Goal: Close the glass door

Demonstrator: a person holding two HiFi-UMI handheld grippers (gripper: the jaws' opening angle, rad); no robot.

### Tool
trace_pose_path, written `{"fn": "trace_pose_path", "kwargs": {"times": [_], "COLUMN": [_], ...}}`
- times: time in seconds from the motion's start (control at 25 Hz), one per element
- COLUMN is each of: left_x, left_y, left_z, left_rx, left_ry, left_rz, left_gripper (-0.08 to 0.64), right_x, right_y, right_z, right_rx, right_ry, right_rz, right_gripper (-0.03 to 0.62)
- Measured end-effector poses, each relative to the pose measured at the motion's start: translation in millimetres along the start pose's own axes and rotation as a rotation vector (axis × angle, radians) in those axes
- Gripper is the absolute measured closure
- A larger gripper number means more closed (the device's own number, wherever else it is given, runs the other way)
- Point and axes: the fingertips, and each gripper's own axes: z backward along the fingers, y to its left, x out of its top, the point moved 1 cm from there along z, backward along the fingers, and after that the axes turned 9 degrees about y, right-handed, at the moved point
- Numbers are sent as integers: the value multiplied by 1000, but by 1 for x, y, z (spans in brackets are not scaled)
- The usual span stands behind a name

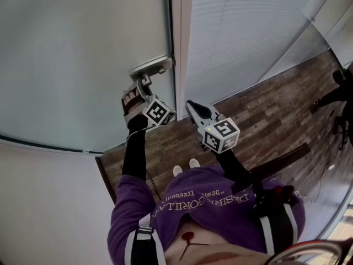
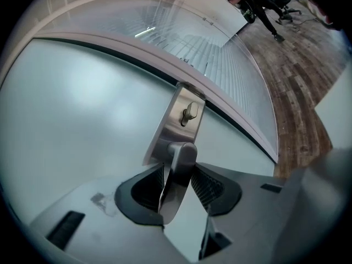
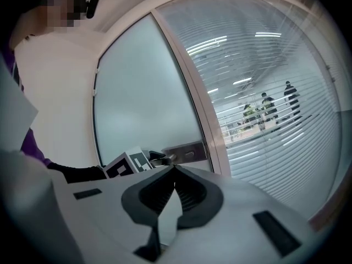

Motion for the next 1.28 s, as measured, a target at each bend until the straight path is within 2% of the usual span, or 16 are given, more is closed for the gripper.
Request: {"fn": "trace_pose_path", "kwargs": {"times": [0.2,0.32,0.4,0.52,0.6,0.64,0.88,1.0,1.28], "left_x": [-7,-16,-26,-45,-56,-61,-75,-79,-74], "left_y": [1,11,12,1,-14,-22,-56,-63,-70], "left_z": [10,41,64,83,94,101,124,129,136], "left_rx": [87,144,144,29,-56,-87,-257,-271,-268], "left_ry": [-34,-89,-138,-152,-149,-148,-127,-116,-128], "left_rz": [-22,42,153,410,595,660,868,919,902], "left_gripper": [419,419,419,426,502,548,558,558,558], "right_x": [-5,-2,-2,-2,-5,-6,-5,-9,-11], "right_y": [-7,-8,-8,-6,-3,-1,11,13,12], "right_z": [6,14,18,14,11,10,6,6,11], "right_rx": [-16,-27,-29,-20,-9,-2,24,29,24], "right_ry": [0,-8,-10,-4,1,3,16,15,18], "right_rz": [-12,-18,-20,-16,-9,-7,-1,-1,7], "right_gripper": [595,595,595,595,595,595,595,595,595]}}
